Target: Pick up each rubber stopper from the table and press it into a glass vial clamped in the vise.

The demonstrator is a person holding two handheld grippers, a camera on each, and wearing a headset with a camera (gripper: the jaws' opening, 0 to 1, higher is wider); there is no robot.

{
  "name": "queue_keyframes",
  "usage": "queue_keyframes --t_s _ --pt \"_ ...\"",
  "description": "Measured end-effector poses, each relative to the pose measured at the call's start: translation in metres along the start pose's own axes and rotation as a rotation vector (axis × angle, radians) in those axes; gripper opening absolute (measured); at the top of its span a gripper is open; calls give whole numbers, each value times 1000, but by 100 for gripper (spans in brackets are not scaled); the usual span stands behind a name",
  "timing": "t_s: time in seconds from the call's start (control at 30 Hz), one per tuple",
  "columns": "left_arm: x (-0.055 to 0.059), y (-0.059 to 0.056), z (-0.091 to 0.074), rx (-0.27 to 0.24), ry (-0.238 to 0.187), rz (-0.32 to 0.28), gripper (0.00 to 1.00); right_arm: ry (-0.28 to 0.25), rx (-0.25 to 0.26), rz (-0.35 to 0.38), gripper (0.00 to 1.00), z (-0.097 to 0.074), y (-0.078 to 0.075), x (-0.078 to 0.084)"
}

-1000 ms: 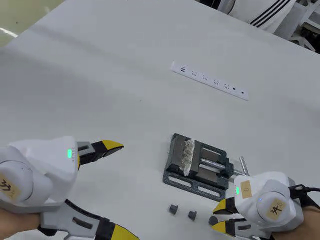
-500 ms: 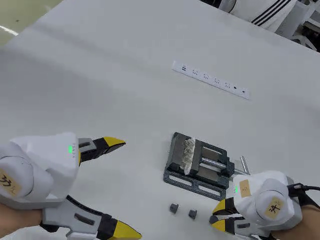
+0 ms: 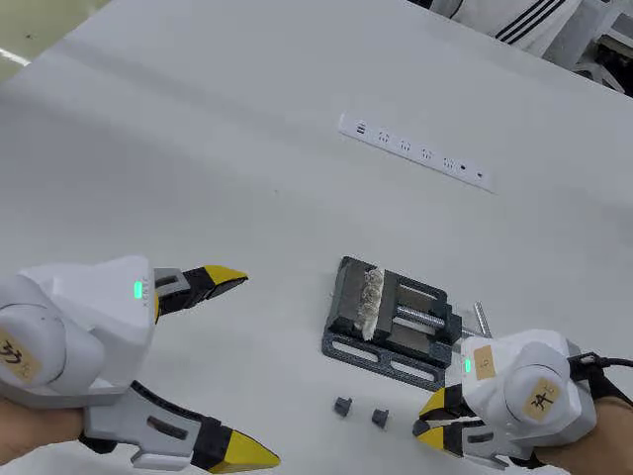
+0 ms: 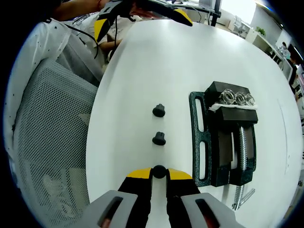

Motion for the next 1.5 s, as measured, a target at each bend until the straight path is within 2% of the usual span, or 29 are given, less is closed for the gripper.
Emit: queue_keyframes --t_s 0.27,0.43,0.7,1.1,1.23,1.5 --pt "1 0 2 14 6 5 99 -6 10 16 6 -8 -4 3" --pt "-1 1 4 20 2 9 99 -18 23 27 6 -23 -8 -1" --pt "-2 2 6 32 2 17 99 -64 51 58 6 -49 -24 -16" --pt "-4 6 10 43 0 27 99 -143 85 79 6 -79 -62 -50" --pt "-4 7 11 44 0 28 99 -166 88 77 6 -82 -77 -64" --pt "-4 9 13 45 1 28 99 -173 101 49 6 -83 -104 -83"
Point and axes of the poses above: the centre of the closed fingertips' face, and the gripper's own axes: z roughly forward along the fingers, y roughly to its left, x roughly out of its underside, the point moved 8 cm from there along -z, roughly backward along the fingers, and after that the axes turned 4 degrees about y, right-handed, at the moved point
